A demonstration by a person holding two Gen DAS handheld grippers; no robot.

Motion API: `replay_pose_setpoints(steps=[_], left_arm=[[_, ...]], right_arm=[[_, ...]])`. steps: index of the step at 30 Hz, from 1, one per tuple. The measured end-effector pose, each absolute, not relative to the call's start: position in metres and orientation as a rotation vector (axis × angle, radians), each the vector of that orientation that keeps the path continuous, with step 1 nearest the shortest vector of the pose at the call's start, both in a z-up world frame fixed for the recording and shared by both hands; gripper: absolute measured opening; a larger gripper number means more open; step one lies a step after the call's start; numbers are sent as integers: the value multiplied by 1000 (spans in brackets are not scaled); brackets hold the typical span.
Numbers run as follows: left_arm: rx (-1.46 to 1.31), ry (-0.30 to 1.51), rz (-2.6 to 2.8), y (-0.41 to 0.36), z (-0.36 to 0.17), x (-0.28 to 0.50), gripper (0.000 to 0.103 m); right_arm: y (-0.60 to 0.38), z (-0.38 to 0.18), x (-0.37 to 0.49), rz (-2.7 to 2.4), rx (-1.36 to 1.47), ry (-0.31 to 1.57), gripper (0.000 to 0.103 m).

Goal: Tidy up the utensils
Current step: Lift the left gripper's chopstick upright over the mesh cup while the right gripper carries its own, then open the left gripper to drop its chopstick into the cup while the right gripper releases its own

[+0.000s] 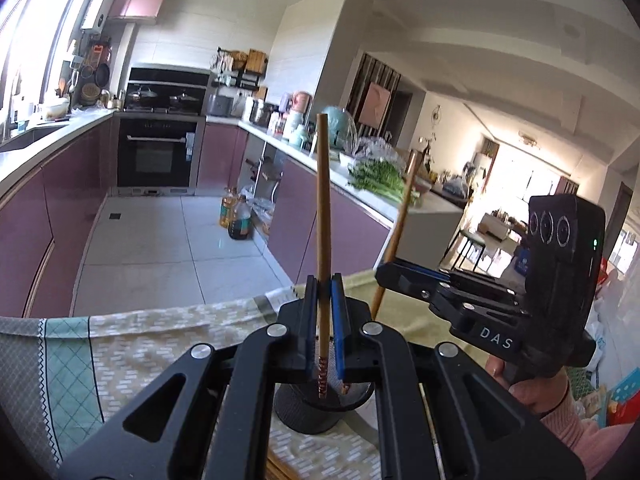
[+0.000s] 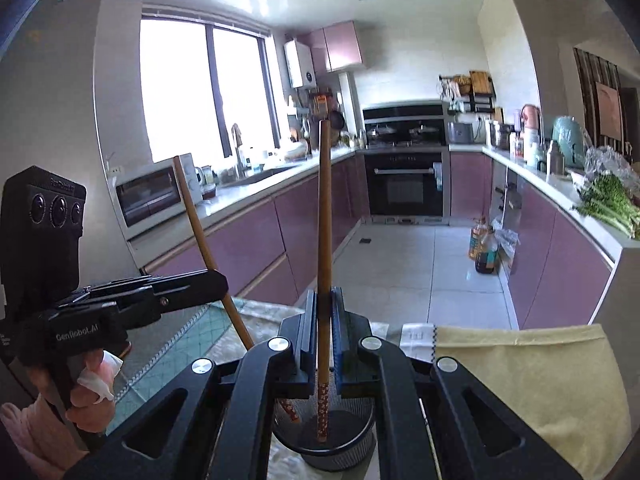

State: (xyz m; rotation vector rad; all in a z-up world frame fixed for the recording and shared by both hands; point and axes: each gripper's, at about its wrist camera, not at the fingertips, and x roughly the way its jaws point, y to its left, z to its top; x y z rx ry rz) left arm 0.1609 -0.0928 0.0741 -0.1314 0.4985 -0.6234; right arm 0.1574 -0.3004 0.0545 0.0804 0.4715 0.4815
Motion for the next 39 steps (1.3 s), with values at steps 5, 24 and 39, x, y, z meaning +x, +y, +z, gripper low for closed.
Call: replay_pose_setpoints(steps=[5, 24, 39], left_arm=[[-61, 621, -645, -110, 37, 177, 7], [-13, 569, -511, -80, 10, 167, 30], [-39, 805, -355, -5, -77, 125, 42]], right_arm=[[-289, 26, 171, 501, 50, 605, 6], [-286, 8, 167, 469, 82, 632, 21], [-223, -58, 110, 650, -47, 811, 34]])
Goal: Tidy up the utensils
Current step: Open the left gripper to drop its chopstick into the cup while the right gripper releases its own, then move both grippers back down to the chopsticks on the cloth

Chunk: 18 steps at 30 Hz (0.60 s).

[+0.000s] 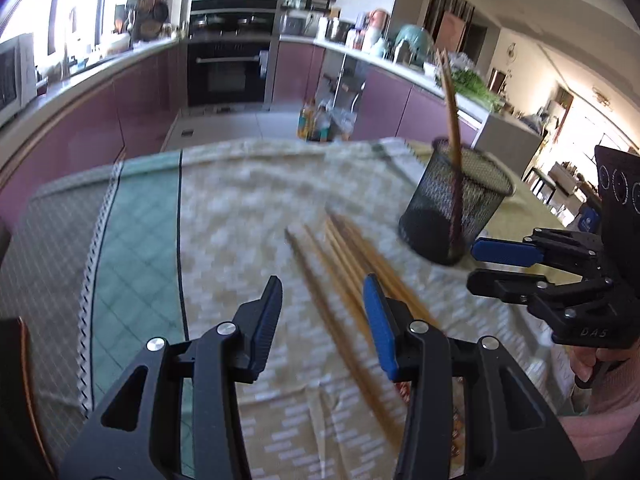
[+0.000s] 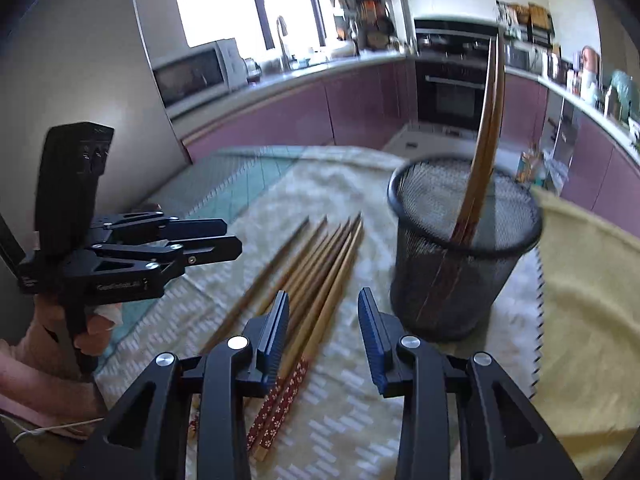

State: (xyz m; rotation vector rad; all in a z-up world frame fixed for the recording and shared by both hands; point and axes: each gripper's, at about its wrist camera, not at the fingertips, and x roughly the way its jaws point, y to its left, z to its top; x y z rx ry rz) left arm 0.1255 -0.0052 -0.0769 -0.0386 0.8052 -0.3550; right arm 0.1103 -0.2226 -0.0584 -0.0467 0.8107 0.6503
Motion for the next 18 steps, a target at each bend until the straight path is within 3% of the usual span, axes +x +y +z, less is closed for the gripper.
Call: replay_pose_setpoints(steps=[18], left_arm=[[29, 899, -338, -27, -114, 123, 36]], right_arm=[[-211, -91, 119, 569, -69, 897, 27]])
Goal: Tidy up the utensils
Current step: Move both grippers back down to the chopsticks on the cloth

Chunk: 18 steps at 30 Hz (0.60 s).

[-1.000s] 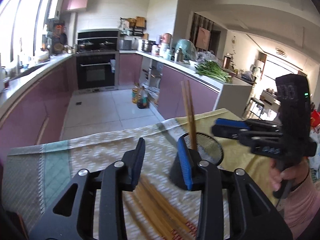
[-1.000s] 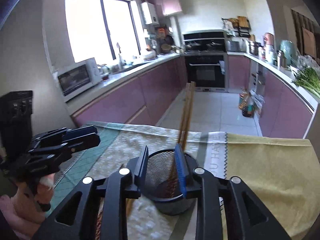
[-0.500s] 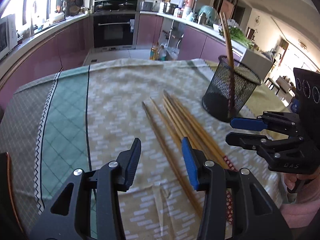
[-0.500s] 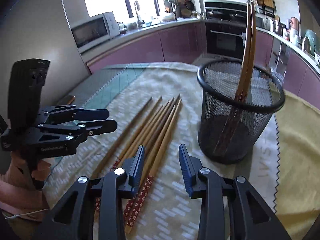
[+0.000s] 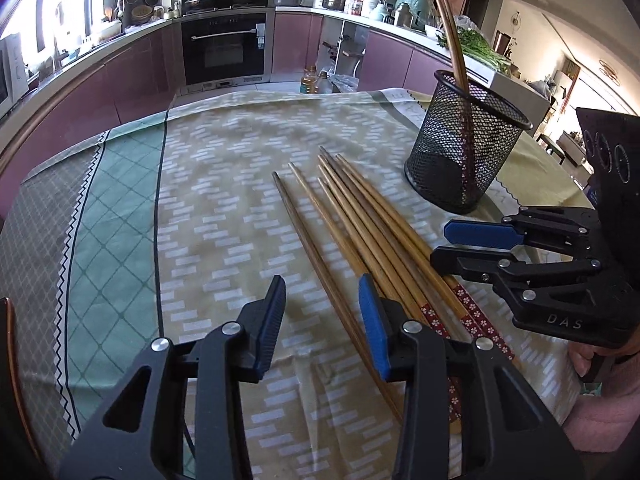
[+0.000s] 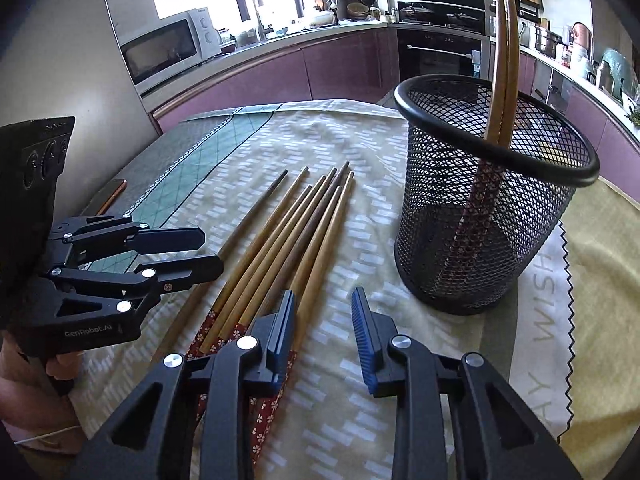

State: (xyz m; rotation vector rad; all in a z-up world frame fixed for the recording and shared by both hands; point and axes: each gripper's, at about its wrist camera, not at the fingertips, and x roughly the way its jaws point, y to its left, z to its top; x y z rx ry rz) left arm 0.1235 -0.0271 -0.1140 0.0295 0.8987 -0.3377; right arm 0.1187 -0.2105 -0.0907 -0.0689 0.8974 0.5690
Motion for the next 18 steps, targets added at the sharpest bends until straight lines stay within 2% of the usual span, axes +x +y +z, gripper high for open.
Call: replay_pose_setpoints(steps=[18], left_arm=[[74, 921, -339, -33, -116, 141, 33]], right_arm=[[-196, -91, 130, 510, -136, 901, 24]])
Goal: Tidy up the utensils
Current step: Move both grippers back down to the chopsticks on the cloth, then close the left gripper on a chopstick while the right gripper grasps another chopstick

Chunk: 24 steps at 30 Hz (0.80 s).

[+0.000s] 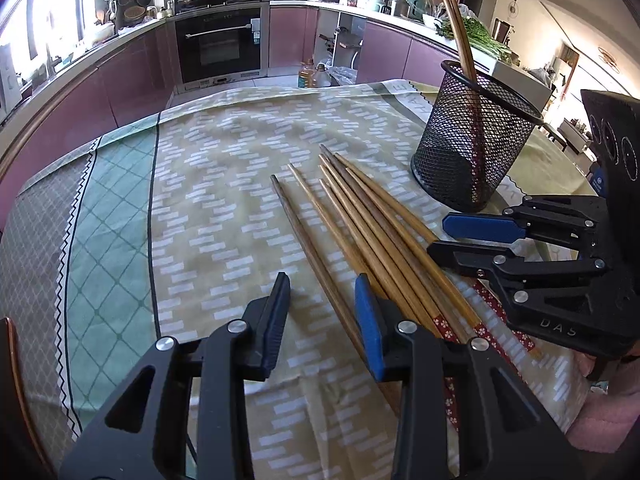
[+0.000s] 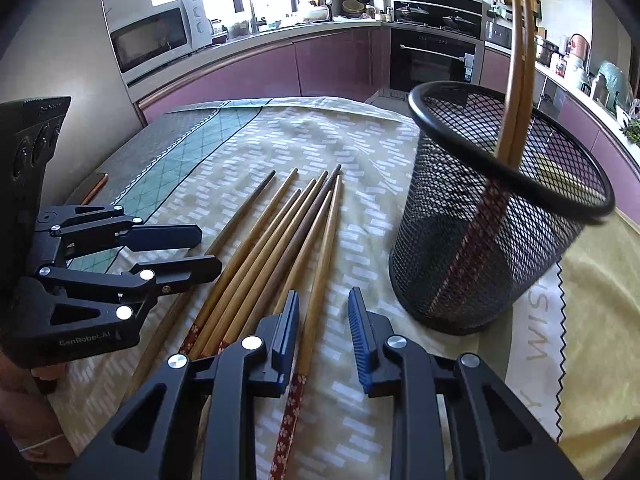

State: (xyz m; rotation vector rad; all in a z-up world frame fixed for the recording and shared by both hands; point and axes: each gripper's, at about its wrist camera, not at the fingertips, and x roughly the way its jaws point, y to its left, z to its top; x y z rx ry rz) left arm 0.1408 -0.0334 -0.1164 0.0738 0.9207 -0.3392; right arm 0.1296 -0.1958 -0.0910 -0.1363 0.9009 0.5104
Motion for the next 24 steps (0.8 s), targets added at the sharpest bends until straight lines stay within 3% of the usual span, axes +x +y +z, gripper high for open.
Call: replay_pose_setpoints(steps=[5, 9, 24], left_arm=[[79, 923, -335, -36, -117, 148, 27], [60, 926, -329, -35, -117, 151, 14], [-22, 907, -321, -25, -111, 137, 8]], right_arm=[[-190, -92, 140, 501, -129, 898, 20], [-191, -92, 143, 510, -101, 902, 8], [-207, -80, 133, 542, -25, 874, 5]])
